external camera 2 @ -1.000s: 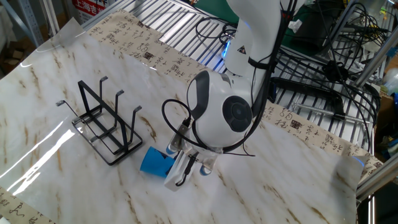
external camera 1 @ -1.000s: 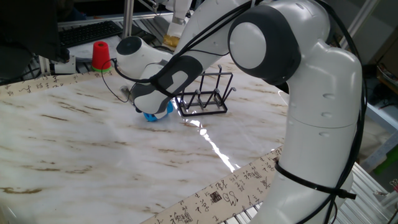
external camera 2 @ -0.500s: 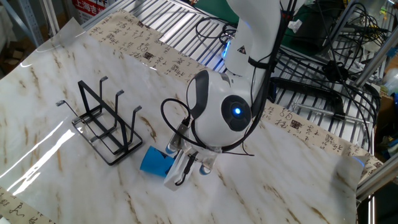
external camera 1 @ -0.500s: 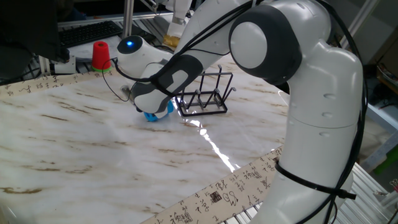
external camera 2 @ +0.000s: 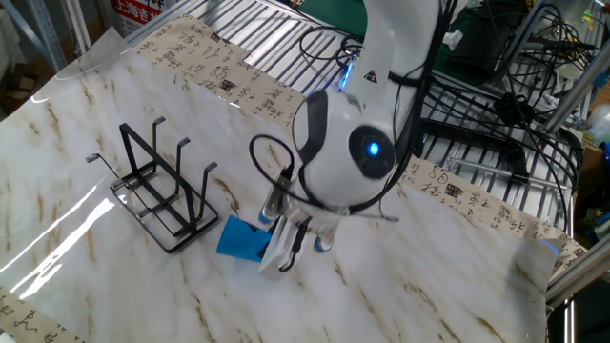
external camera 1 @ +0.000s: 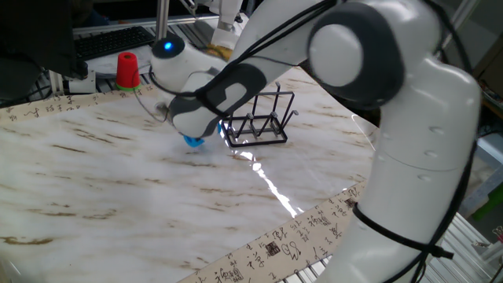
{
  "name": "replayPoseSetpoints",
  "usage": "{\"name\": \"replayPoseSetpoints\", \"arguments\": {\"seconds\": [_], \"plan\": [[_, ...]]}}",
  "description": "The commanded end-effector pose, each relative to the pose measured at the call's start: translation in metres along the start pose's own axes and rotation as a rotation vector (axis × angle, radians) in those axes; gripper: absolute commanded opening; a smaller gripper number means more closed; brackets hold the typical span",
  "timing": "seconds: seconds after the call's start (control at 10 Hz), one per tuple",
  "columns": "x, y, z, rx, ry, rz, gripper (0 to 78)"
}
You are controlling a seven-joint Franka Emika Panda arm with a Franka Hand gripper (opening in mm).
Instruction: Put the cup on the cup rack
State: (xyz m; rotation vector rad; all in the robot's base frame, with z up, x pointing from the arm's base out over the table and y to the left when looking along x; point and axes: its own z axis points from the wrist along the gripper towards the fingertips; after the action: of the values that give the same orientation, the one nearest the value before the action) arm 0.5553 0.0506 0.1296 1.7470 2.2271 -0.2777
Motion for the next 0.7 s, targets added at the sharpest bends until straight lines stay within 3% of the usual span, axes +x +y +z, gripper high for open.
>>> {"name": "replayPoseSetpoints", "arguments": {"seconds": [0.1, 0.2, 0.3, 0.4, 0.6, 0.7], "plan": [[-0.02, -0.008, -0.04, -0.018, 0.125, -0.124, 1.4], [-0.03, -0.008, -0.049, -0.023, 0.169, -0.126, 1.4], [-0.033, -0.008, -0.051, -0.018, 0.178, -0.132, 1.4], [-0.04, -0.008, -0.057, -0.005, 0.228, -0.156, 1.4], [-0.045, -0.007, -0.061, 0.008, 0.264, -0.181, 1.4], [-0.052, -0.008, -0.066, 0.017, 0.303, -0.209, 1.4]]}}
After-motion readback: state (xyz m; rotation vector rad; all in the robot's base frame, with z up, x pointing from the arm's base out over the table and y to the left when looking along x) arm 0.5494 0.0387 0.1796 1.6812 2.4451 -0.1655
